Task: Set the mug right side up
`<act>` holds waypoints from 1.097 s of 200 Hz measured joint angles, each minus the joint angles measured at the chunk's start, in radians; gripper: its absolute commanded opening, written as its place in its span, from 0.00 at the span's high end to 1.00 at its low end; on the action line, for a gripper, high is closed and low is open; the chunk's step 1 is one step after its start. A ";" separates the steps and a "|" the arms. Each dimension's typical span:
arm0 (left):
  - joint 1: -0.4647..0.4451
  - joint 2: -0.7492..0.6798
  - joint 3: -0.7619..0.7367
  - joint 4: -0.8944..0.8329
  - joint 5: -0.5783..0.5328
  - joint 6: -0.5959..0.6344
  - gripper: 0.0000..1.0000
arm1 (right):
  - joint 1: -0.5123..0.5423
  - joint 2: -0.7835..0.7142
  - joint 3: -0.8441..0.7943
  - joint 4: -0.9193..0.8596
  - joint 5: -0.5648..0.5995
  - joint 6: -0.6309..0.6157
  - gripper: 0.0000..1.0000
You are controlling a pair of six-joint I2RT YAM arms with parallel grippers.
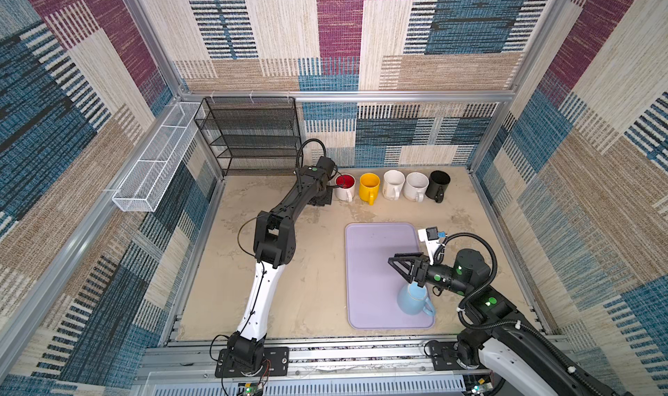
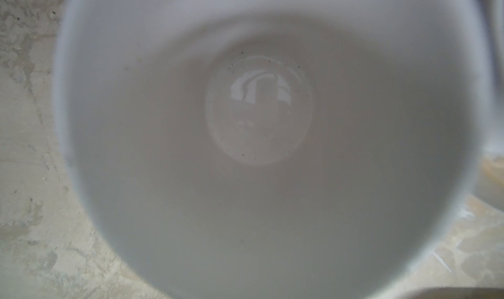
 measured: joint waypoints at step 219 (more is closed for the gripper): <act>0.012 0.000 0.006 0.009 0.033 0.000 0.74 | 0.000 -0.020 -0.008 -0.009 0.007 0.004 0.38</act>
